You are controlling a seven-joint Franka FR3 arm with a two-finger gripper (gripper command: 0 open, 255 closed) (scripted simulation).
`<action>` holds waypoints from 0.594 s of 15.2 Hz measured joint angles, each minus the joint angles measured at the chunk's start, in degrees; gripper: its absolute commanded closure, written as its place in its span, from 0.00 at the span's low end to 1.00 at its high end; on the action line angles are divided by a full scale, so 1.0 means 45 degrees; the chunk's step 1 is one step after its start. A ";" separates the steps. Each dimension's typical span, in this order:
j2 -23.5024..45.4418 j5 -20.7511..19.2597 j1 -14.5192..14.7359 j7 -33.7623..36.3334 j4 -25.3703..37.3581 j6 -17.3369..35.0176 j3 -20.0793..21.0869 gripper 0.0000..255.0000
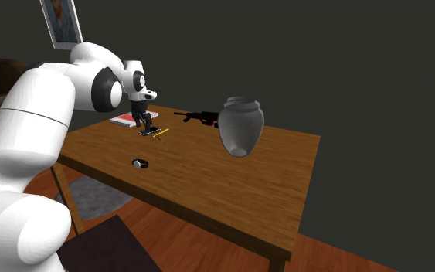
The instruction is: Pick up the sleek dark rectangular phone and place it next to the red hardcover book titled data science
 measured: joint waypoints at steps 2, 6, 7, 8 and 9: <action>-0.0153 0.0045 0.0043 -0.0023 0.0426 -0.0561 0.0034 0.00; -0.0333 0.0095 0.0037 -0.0092 0.0828 -0.1140 0.0060 0.00; -0.0335 0.0096 0.0039 -0.0093 0.0843 -0.1160 0.0061 0.00; -0.0334 0.0096 0.0041 -0.0093 0.0856 -0.1175 0.0061 0.00; -0.0335 0.0097 0.0042 -0.0092 0.0860 -0.1181 0.0061 0.00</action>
